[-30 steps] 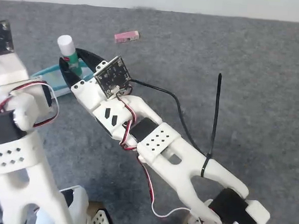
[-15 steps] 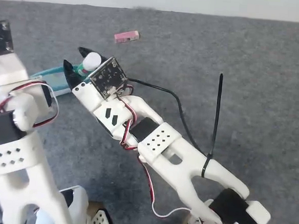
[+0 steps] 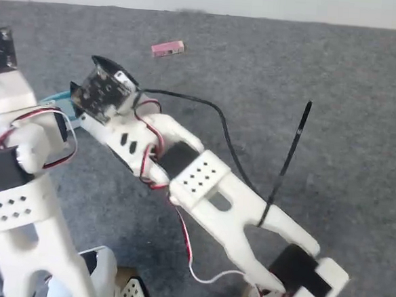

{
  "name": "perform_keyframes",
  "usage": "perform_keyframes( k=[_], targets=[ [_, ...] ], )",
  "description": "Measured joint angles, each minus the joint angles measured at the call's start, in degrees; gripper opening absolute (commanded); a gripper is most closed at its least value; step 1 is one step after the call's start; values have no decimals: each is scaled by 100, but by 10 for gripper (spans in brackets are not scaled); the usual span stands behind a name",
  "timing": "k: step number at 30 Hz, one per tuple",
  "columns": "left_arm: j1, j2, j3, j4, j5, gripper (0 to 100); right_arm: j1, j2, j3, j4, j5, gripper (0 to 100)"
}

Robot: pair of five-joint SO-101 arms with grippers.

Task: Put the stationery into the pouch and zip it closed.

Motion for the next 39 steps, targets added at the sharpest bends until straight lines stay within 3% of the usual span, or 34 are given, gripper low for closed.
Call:
perform_keyframes(
  k=[17,26,31,34,37,39],
  targets=[
    [9,0,0,0,0,12,264,686,-1530,1442,-141,206],
    [9,0,0,0,0,12,299,1125,-2154,1565,-404,204],
    [9,0,0,0,0,12,501,1116,-2321,1618,-1116,200],
    [9,0,0,0,0,12,545,1116,-2330,1837,-1398,137],
    [18,0,0,0,0,12,563,1116,-2330,1925,-1705,2],
    [18,0,0,0,0,12,563,1116,-2330,1934,-1864,18]
  ],
)
